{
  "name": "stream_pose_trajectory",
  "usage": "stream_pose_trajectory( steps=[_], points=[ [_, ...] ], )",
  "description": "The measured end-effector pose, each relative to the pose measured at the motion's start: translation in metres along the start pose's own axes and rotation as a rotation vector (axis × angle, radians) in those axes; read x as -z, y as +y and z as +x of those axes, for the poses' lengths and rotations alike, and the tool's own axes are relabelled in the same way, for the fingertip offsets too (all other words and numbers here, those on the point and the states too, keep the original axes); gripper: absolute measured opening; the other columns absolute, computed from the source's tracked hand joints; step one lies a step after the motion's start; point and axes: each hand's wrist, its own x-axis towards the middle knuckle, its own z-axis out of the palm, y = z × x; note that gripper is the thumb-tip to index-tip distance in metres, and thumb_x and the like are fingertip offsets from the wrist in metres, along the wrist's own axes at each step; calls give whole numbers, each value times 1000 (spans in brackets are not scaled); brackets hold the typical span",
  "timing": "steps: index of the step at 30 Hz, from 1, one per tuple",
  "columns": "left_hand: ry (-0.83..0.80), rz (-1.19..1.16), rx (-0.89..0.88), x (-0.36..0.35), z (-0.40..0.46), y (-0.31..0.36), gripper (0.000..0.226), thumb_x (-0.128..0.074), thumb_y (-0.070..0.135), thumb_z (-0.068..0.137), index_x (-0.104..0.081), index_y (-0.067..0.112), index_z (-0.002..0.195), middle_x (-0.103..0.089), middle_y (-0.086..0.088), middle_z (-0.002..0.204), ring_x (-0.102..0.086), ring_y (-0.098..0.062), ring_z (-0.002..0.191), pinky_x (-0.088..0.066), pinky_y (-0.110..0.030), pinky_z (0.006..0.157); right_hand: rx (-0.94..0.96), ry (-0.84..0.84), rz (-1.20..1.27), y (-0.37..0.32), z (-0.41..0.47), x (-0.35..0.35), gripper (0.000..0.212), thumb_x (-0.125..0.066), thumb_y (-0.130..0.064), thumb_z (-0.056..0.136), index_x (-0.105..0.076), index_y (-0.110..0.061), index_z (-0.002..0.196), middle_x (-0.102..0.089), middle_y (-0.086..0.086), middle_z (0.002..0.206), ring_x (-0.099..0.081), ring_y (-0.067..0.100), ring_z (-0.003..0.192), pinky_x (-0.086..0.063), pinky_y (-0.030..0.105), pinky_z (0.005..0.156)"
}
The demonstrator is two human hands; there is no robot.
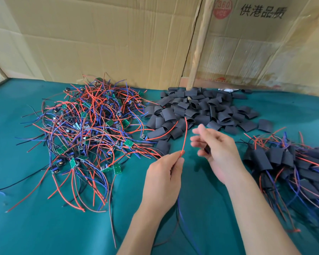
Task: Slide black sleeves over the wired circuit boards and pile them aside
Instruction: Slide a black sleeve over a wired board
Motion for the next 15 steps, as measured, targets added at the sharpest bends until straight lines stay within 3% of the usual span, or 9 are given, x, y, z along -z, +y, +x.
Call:
stream_pose_trajectory(
  steps=[2,4,7,11,15],
  points=[
    [1,9,-15,0,-1,0,27,-56,21,101,-73,19,123,-72,6,89,-60,-11,82,-47,-24,76,-80,-34,248,-5,2,1,38,-64,-30,97,-68,3,116,-76,24,106,-76,29,93,-62,31,75],
    [-3,9,-18,-1,-1,0,29,-54,24,100,-73,18,122,-74,4,93,-61,-14,86,-47,-30,79,-128,-70,451,-10,2,5,36,-58,-18,100,-64,7,125,-71,28,120,-72,42,107,-62,42,88],
    [-26,25,-18,-2,-1,0,32,-50,29,99,-74,18,116,-72,1,89,-62,-20,84,-49,-39,78,-148,-63,564,-10,3,6,40,-41,8,93,-64,5,126,-69,26,126,-70,42,113,-62,50,84],
    [-21,40,-19,-3,-1,0,32,-48,31,98,-74,18,111,-69,3,85,-60,-19,81,-49,-40,76,-164,52,615,-7,3,0,43,-34,13,88,-63,4,119,-61,27,131,-66,39,114,-62,48,79],
    [26,7,18,-3,0,1,21,-54,25,102,-74,19,108,-69,8,82,-58,-17,78,-48,-35,75,-128,-66,507,3,-1,-22,43,-31,19,83,-63,3,107,-70,23,110,-72,36,99,-62,48,89]
  ],
)
